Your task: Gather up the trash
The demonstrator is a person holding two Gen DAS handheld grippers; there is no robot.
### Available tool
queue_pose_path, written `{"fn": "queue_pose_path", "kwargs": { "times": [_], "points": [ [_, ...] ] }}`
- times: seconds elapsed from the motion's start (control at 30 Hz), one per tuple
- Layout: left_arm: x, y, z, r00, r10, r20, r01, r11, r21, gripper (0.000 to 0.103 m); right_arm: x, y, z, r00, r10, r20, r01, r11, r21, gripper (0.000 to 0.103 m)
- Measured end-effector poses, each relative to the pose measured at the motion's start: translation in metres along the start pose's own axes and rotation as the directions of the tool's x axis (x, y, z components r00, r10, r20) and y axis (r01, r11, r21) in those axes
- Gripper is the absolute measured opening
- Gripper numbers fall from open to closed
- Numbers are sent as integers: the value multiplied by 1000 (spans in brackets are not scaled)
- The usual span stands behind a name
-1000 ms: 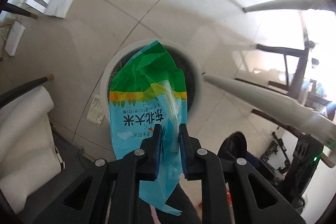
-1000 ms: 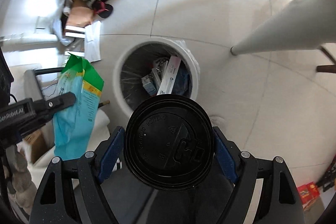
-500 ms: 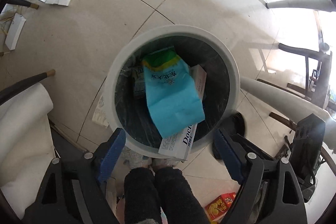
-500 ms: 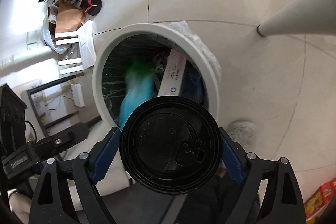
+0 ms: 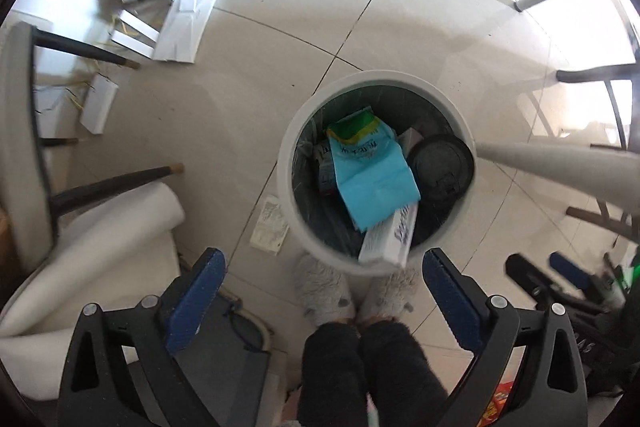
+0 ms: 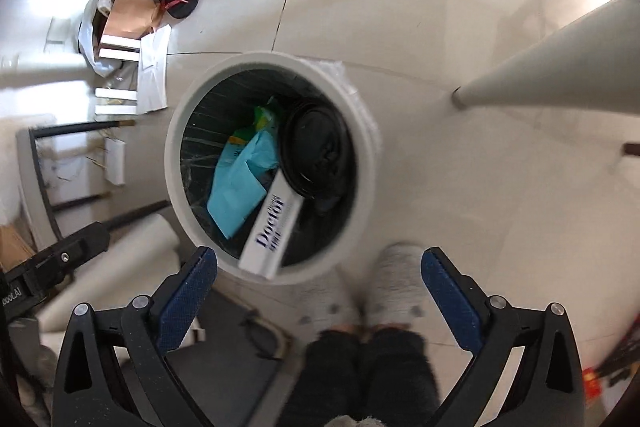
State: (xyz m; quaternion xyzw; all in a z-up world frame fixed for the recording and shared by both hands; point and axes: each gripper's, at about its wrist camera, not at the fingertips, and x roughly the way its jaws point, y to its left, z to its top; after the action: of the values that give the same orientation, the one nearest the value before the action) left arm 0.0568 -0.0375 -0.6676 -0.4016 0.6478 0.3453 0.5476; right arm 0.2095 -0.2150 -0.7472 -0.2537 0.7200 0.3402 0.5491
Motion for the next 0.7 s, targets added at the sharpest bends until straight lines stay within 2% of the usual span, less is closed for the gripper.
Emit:
{"fn": "queue_pose_path", "kwargs": {
  "times": [0.2, 0.37, 0.5, 0.7],
  "points": [
    [-76, -6, -35, 1000, 15, 20, -16, 999, 32, 101, -90, 5, -27, 996, -58, 67, 59, 998, -16, 103],
    [-159, -20, -72, 999, -15, 47, 11, 996, 84, 101, -186, 12, -61, 996, -25, 91, 28, 999, -32, 103],
    [-229, -25, -96, 995, -84, 60, 77, 990, 118, 101, -264, 16, -89, 995, 26, 95, -23, 999, -36, 103],
    [-330, -25, -119, 975, -209, 82, 183, 952, 246, 101, -388, 28, -133, 985, 132, 108, -129, 991, -26, 103]
  ]
}}
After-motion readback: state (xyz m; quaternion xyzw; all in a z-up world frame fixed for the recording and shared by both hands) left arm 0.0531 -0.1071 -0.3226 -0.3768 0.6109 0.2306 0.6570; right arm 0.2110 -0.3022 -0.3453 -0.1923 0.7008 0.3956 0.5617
